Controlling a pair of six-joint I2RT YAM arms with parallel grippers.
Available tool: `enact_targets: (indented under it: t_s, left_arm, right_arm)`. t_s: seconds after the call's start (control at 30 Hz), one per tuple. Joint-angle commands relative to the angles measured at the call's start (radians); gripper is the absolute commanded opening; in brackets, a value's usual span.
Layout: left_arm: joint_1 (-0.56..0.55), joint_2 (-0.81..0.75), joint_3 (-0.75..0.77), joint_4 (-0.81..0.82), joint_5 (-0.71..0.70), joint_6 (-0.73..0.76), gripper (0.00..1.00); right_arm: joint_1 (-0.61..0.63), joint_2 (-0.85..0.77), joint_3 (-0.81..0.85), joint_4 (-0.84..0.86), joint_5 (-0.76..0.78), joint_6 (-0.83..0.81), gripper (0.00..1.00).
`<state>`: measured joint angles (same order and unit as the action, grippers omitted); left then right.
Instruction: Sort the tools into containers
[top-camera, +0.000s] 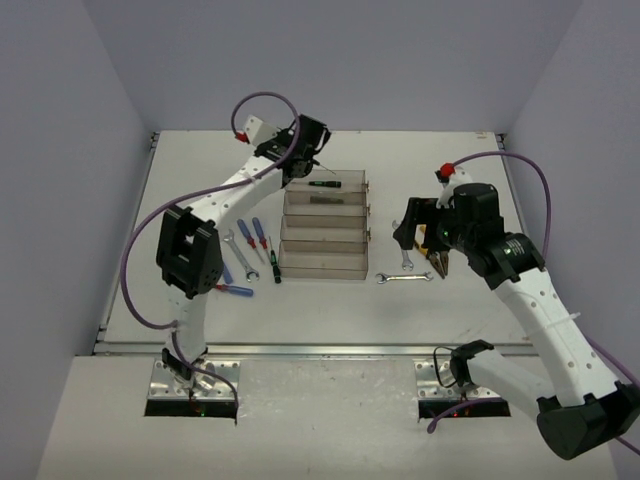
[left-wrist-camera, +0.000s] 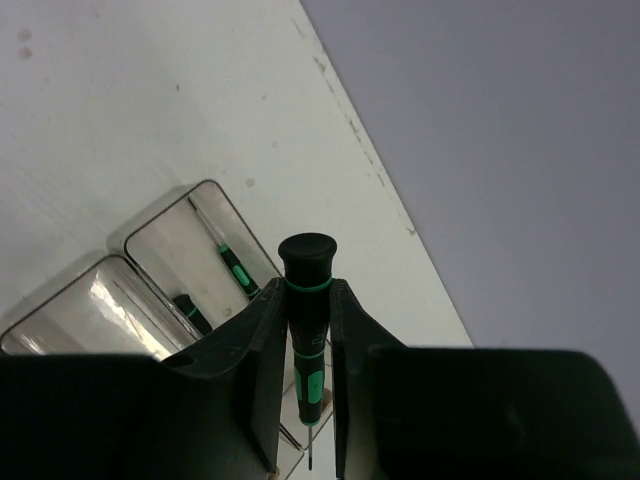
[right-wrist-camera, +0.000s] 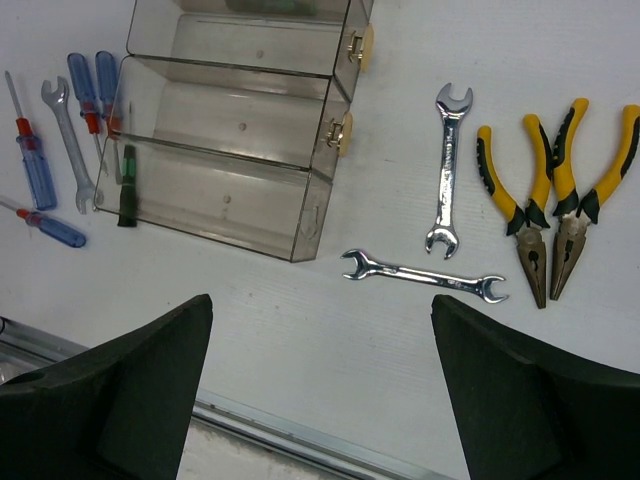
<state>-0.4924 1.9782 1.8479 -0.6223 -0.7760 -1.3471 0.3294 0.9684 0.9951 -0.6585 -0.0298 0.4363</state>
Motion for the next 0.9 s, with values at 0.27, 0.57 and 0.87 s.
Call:
enact_targets:
  t_s: [0.27, 0.57, 0.87]
  left_arm:
    - [-0.061, 0.172, -0.041, 0.108, -0.019, -0.397, 0.0]
    - [-0.053, 0.229, -0.052, 0.187, 0.002, -0.398, 0.06]
    - [-0.051, 0.204, -0.087, 0.214, 0.066, -0.365, 0.75]
  right_arm:
    - [-0.004, -0.044, -0.001, 0.033, -0.004, -0.005, 0.9]
    - [-0.004, -0.046, -0.006, 0.033, -0.017, -0.01, 0.9]
    - [-0.003, -0.049, -0.001, 0.033, -0.018, -0.011, 0.9]
